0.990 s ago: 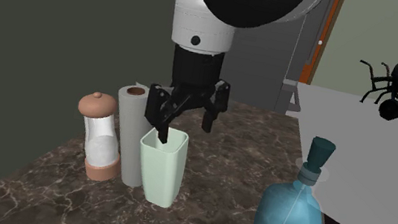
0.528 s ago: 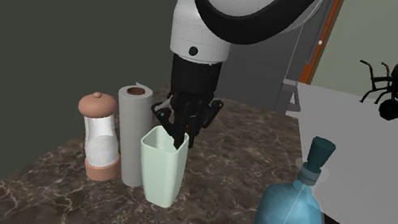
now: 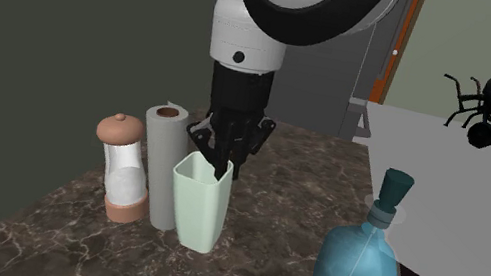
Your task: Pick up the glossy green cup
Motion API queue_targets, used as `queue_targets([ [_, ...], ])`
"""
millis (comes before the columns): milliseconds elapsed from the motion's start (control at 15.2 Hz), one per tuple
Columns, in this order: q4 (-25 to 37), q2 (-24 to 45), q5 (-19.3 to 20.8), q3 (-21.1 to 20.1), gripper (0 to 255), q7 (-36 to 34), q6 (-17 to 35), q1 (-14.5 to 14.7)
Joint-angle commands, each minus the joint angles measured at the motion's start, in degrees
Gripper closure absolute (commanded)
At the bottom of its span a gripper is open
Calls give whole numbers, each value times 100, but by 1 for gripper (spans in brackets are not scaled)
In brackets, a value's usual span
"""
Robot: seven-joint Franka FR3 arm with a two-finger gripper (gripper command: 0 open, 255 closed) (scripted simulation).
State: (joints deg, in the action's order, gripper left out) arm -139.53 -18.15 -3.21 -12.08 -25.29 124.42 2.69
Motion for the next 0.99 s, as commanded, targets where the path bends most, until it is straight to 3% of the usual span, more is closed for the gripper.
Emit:
queue_targets([
  [0, 89, -59, -5, 11, 255, 8, -147, 1],
  [924, 800, -336, -14, 76, 255, 45, -1132, -3],
])
